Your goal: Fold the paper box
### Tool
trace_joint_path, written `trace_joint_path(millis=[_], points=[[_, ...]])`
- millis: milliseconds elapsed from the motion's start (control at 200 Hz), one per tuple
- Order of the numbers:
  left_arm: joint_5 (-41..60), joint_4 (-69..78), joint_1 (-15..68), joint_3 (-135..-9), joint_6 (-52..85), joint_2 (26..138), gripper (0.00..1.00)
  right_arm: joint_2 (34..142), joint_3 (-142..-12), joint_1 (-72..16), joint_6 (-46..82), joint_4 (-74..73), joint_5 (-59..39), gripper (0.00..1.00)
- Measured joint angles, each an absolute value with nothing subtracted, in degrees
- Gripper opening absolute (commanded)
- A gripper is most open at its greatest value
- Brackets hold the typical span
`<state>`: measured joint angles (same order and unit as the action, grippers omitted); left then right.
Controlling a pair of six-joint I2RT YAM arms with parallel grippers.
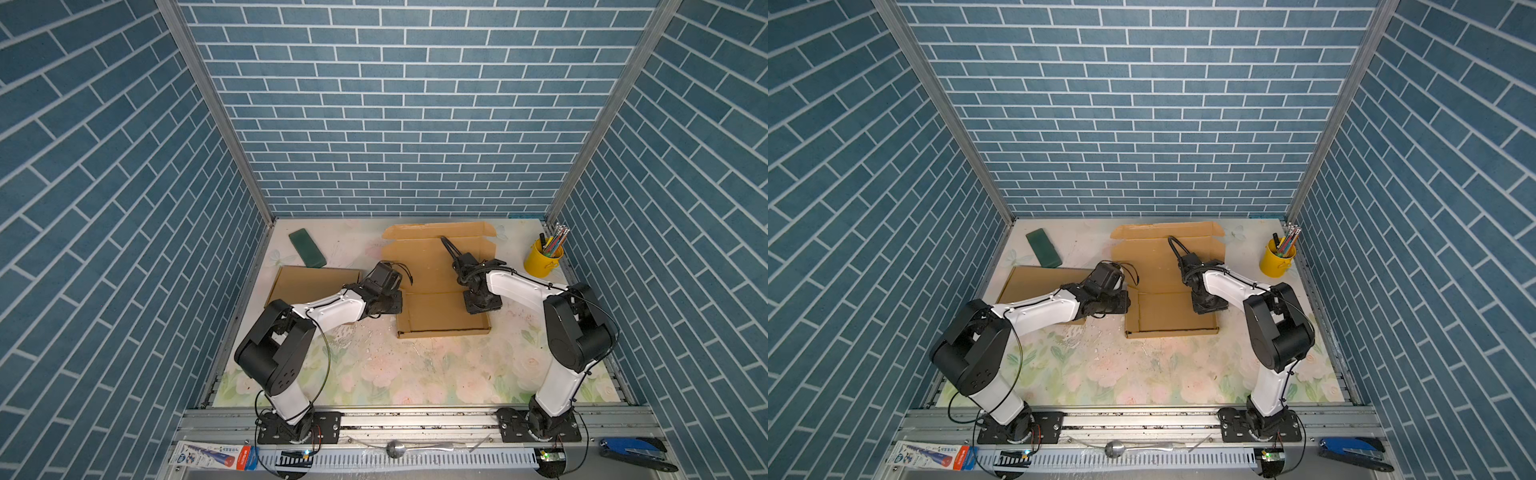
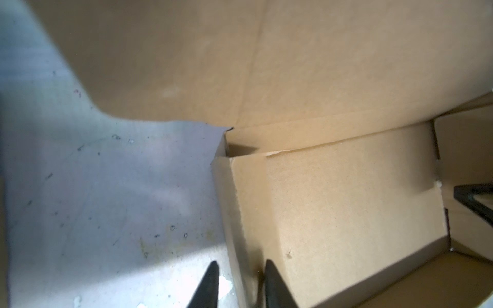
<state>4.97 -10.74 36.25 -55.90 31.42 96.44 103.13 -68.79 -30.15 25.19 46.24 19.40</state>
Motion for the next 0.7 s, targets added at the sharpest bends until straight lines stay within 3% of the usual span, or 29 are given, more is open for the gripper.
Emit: trace_joint_path(millis=[300,600,700], points=[[1.17,-14.04,39.68,-57.36,30.85,99.31,0.28,103.13,-68.73,-29.98,25.65,45.23,17.96,0.41],[-11.05,-22.20,43.68,-63.68,29.71,103.90,0.03,103.46,-68.18,-30.35,26.89,44.56,18.31,0.12],[-14.37,-24.23,44.80,-65.73,29.87,105.56,0.00,103.98,-68.18,-30.94,28.77,43.99,18.61,0.06]])
